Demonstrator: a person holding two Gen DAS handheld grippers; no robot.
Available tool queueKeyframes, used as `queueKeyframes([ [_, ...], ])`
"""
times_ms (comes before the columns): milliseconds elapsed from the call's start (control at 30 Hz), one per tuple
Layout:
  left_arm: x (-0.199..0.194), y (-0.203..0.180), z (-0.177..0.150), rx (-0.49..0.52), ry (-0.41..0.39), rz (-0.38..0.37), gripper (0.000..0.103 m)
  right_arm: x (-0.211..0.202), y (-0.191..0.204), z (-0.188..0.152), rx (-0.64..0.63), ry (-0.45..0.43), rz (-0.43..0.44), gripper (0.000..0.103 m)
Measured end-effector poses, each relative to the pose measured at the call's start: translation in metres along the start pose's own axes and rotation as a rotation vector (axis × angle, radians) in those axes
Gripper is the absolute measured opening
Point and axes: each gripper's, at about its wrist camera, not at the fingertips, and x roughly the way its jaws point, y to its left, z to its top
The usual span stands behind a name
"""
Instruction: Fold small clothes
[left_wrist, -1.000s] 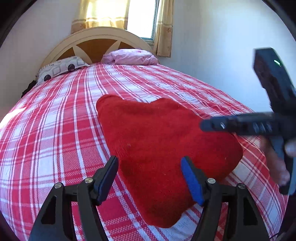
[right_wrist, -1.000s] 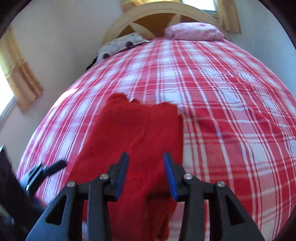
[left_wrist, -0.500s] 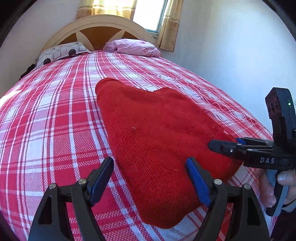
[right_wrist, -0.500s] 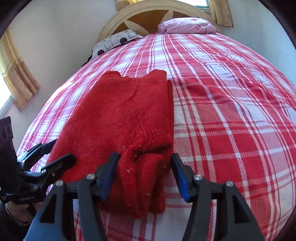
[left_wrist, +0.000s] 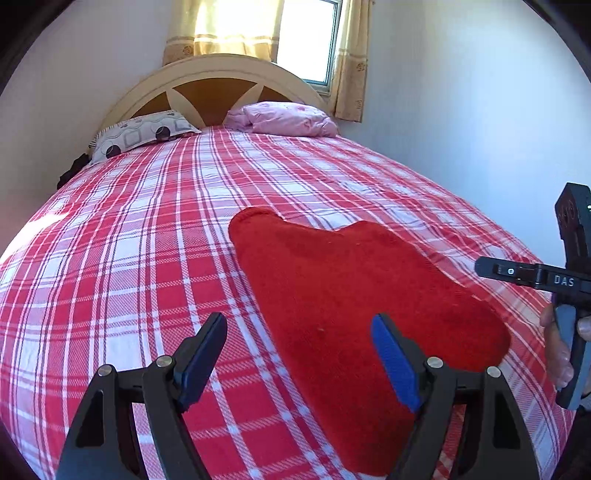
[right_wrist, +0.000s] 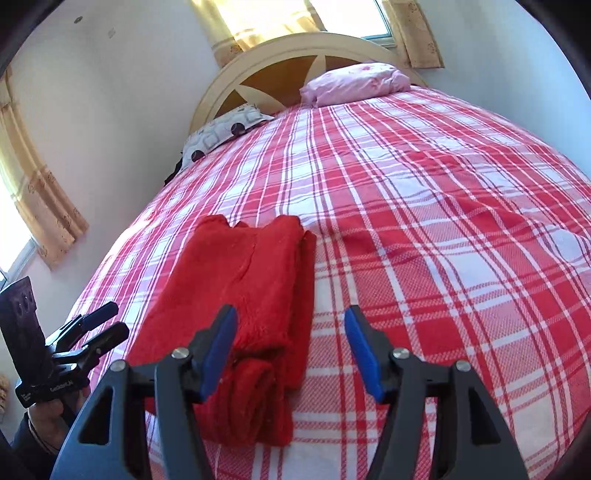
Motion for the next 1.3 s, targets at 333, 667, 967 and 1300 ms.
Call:
queueKeyframes([
  [333,0.051,0.014,0.008,-0.030,0.099,-0.034,0.081,0.040,-0.008,0.019,0.023,0.102,0.024,0.065],
  [667,0.083,0.032,0.004,-0.161,0.171,-0.152,0.081,0.076,-0.022,0.020,0.055,0.192,0.047,0.065],
  [967,0.088,0.030,0.006,-0.152,0.180,-0.199,0.081,0.094,-0.026,0.020,0.111,0.232,0.133,0.053],
  [1300,0.089,0.034,0.007,-0.205,0.193,-0.311,0.039,0.105,-0.030,0.020,0.169,0.257,0.213,0.029],
])
